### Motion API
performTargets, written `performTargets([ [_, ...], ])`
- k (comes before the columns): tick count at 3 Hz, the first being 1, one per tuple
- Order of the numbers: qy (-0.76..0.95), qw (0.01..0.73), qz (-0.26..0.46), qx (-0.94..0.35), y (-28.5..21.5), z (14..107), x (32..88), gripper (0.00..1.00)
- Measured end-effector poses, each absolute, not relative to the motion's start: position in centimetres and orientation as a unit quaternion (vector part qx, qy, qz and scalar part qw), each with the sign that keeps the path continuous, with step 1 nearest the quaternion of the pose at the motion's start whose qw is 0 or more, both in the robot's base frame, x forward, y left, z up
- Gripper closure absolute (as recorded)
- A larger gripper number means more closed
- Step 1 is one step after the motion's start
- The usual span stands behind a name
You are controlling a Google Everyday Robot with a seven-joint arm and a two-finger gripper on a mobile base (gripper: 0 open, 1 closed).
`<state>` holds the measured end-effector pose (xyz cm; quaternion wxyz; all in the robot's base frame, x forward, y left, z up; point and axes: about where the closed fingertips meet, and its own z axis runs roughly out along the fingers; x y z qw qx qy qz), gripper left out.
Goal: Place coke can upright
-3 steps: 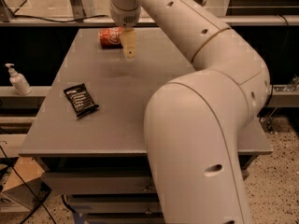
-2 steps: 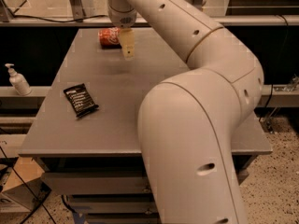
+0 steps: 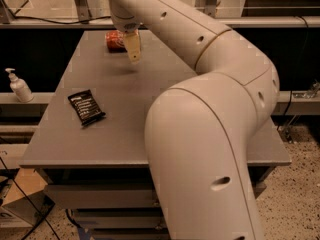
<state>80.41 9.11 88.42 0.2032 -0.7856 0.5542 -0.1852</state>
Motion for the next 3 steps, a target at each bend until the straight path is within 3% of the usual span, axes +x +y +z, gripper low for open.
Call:
performTargets([
  [3, 0.537, 0.23, -0.228, -0.779, 9.6, 87.2, 83.4, 0.0],
])
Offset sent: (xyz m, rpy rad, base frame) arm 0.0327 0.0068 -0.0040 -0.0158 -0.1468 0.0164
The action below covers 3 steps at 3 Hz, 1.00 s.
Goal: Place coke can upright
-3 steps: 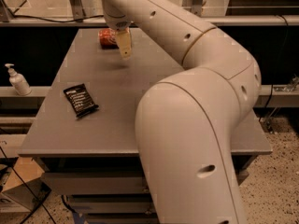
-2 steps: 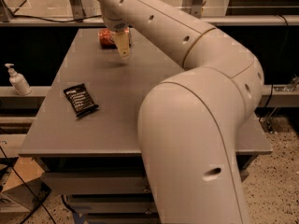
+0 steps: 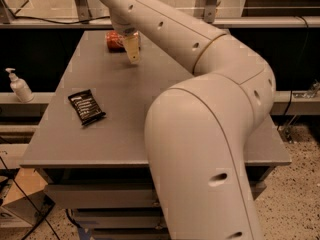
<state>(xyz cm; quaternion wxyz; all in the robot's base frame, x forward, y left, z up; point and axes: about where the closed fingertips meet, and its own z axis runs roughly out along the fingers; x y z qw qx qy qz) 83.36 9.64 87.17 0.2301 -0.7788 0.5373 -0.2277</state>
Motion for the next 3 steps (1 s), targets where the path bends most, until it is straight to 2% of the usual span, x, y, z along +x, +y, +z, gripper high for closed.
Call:
performTargets([
  [1, 0.542, 0.239, -0.219, -0.776, 9.72, 85.91, 85.26, 0.0],
  [3, 0.541, 0.24, -0.208, -0.779, 9.84, 85.85, 85.5, 0.0],
])
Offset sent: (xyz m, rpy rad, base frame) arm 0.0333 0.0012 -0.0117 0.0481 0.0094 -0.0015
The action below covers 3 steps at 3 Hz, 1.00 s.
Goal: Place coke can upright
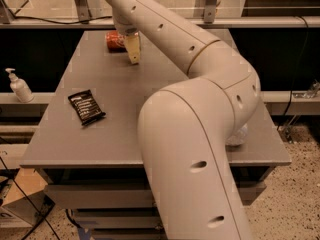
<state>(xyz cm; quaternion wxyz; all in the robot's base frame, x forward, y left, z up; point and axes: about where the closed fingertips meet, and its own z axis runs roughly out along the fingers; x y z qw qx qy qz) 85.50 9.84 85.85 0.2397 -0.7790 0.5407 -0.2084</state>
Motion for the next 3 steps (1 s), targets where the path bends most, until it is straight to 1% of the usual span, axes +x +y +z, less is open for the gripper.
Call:
performTargets([
  [1, 0.541, 0.24, -0.208, -0.779, 9.83, 86.02, 85.49, 0.18],
  [3, 0.539, 0.24, -0.199, -0.783, 9.97, 85.94, 85.44, 0.64],
])
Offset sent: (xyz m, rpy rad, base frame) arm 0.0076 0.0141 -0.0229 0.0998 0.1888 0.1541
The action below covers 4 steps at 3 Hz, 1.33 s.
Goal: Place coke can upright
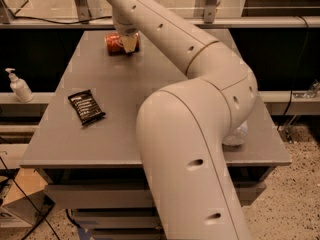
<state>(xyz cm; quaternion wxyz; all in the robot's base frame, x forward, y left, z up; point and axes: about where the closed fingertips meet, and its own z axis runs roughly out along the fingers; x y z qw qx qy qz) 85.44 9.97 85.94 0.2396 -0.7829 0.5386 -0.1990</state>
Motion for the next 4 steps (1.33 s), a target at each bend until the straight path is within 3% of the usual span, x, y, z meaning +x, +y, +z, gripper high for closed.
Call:
performTargets([
  [1, 0.531, 0.241, -0.166, -0.795, 10.5, 84.7, 85.2, 0.87],
  [2, 0.524, 0.242, -0.126, -0.807, 10.5, 84.2, 84.4, 1.0],
  [4, 0.523, 0.236, -0.106, -0.812, 8.6, 88.1, 81.6, 1.0],
])
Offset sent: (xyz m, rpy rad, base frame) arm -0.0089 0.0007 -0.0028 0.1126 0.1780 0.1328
